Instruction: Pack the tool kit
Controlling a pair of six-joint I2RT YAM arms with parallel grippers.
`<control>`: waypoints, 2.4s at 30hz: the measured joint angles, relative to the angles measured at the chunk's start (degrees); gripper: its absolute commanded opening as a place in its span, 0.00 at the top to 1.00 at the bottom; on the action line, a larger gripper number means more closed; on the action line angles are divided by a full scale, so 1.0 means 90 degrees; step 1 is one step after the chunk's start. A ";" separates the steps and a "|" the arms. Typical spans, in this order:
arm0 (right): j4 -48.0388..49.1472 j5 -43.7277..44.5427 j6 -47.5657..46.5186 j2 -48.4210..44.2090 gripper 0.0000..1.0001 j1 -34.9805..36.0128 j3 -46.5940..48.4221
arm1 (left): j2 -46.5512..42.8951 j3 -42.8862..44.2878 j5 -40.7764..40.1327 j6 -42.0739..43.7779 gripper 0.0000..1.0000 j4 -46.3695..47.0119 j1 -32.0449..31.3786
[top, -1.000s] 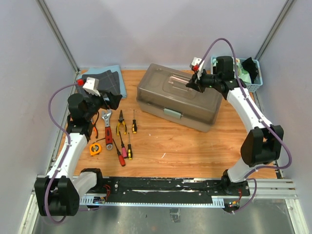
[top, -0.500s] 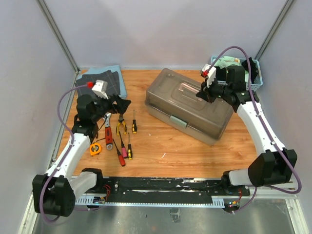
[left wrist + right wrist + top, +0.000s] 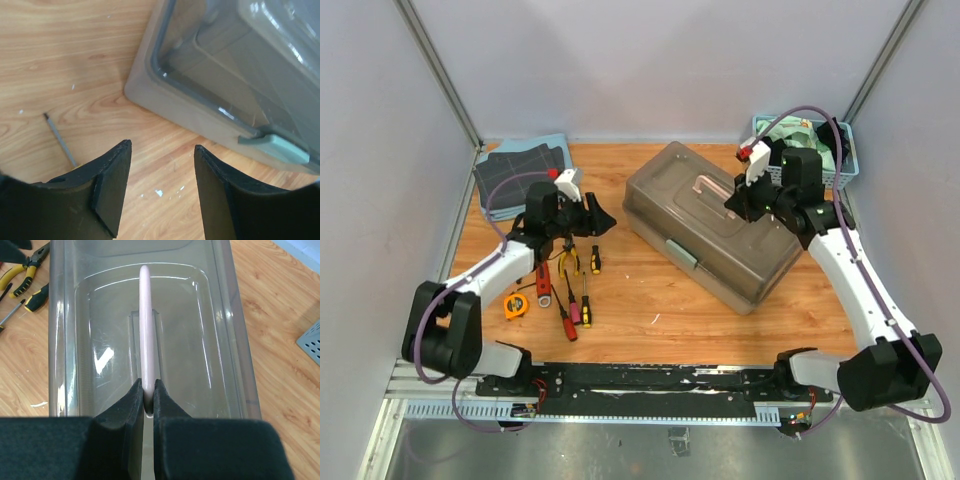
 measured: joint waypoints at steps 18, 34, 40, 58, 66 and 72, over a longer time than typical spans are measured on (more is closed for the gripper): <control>0.0095 0.1423 0.0838 -0.0401 0.99 0.1047 -0.0279 | 0.2514 0.2674 0.0104 -0.0301 0.42 0.0376 -0.0651; 0.0104 0.2744 0.1498 -0.0427 0.99 0.1474 -0.0279 | 0.3742 0.4027 0.0068 -0.0223 0.42 0.0389 -0.0651; -0.0345 0.3096 0.2025 -0.0687 0.99 0.1557 -0.0279 | 0.3750 0.4048 0.0051 -0.0202 0.42 0.0474 -0.0687; -0.1098 0.3473 0.3048 -0.1338 0.96 0.1615 -0.0517 | 0.3730 0.3976 0.0019 -0.0107 0.41 0.0534 -0.0784; -0.1336 0.3929 0.3597 -0.1309 0.83 0.1639 -0.0517 | 0.3157 0.3169 0.0029 -0.0083 0.40 0.0525 -0.0855; -0.1331 0.4109 0.3932 -0.1469 0.71 0.1649 -0.0673 | 0.2266 0.2378 0.0058 -0.0209 0.39 0.0529 -0.0865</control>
